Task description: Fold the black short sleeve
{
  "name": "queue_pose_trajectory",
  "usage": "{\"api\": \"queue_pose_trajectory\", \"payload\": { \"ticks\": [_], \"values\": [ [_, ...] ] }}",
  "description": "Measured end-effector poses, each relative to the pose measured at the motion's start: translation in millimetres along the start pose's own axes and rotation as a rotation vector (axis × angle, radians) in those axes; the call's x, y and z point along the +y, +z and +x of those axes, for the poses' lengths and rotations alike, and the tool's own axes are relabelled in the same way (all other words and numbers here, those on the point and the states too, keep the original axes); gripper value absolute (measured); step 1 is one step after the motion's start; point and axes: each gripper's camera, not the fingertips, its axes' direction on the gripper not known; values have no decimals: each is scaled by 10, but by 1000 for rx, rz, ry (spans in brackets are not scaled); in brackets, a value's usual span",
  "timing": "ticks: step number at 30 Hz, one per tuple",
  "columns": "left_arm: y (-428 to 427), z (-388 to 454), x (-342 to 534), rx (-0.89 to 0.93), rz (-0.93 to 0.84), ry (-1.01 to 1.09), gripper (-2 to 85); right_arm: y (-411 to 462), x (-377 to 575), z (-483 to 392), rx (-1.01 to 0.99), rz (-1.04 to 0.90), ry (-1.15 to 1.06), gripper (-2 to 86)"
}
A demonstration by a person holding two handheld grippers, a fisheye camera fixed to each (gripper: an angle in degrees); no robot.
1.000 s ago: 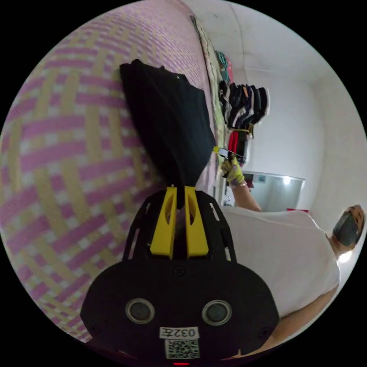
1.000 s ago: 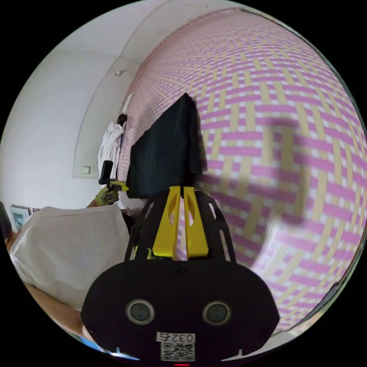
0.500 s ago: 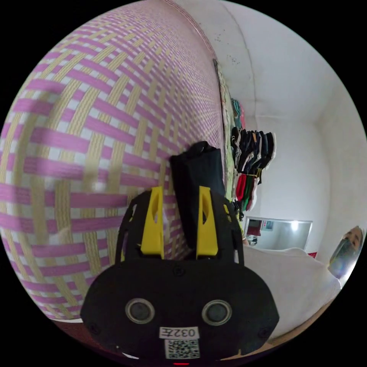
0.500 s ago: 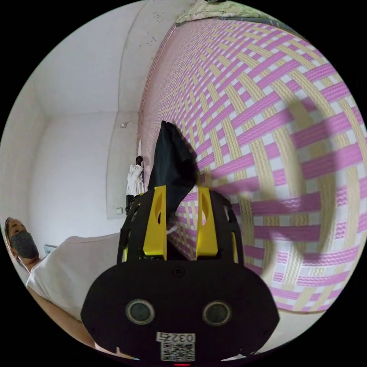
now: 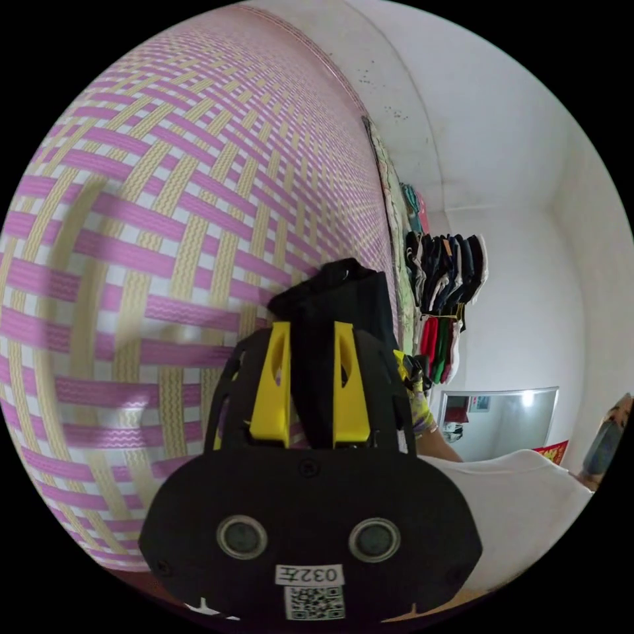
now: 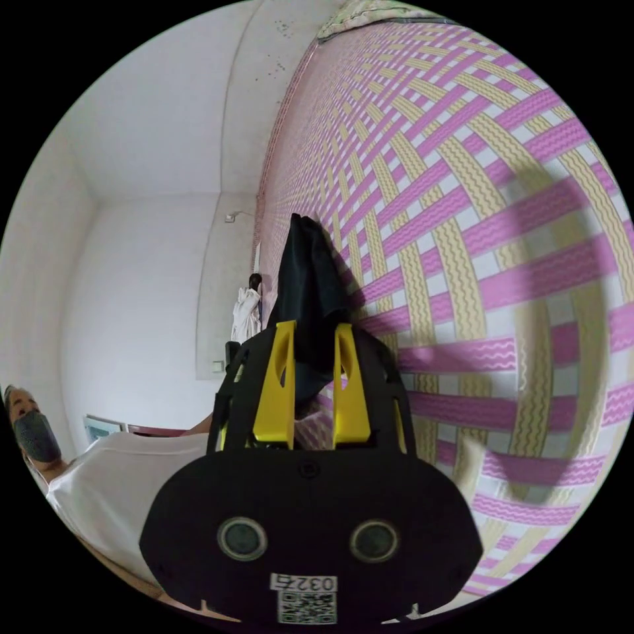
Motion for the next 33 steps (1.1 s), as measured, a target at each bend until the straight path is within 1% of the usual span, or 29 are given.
{"api": "queue_pose_trajectory", "payload": {
  "ticks": [3, 7, 9, 10, 11, 13, 18, 21, 24, 26, 27, 29, 30, 32, 33],
  "values": [
    [-34, -191, -149, 75, 11, -29, 40, 91, 42, 136, 12, 8, 12, 67],
    [-20, -455, -355, 250, 27, -81, 15, 141, 233, 277, 40, 57, 72, 46],
    [-22, -489, -435, 320, 46, -79, 5, 148, 344, 253, 69, 77, 54, 43],
    [-7, -506, -490, 383, 51, -84, 1, 151, 411, 222, 98, 82, 36, 42],
    [24, -500, -550, 448, 46, -86, -2, 147, 479, 191, 113, 87, 20, 42],
    [92, -412, -663, 515, 18, -62, -4, 126, 596, 136, 121, 104, -3, 41],
    [441, 55, -1119, 610, -100, 25, -6, -28, 978, 78, 144, 154, -59, 41],
    [785, 590, -1537, 681, -169, 108, -5, -344, 1264, 143, 136, 239, -81, 40],
    [1257, 1333, -2031, 735, -247, 205, -5, -834, 1557, 214, 143, 345, -127, 40],
    [1760, 2083, -2435, 793, -322, 295, -5, -1361, 1787, 257, 163, 431, -181, 41],
    [1901, 2287, -2537, 807, -337, 314, -5, -1500, 1840, 265, 172, 452, -196, 41],
    [2518, 3209, -2947, 866, -413, 404, -6, -2128, 2058, 303, 212, 539, -261, 42],
    [2672, 3461, -3043, 875, -432, 430, -6, -2293, 2109, 317, 219, 559, -278, 42],
    [3242, 4466, -3351, 885, -476, 501, -6, -2954, 2311, 400, 240, 638, -343, 42],
    [3369, 4699, -3407, 889, -482, 516, -6, -3119, 2362, 431, 242, 657, -353, 42]
  ]
}}
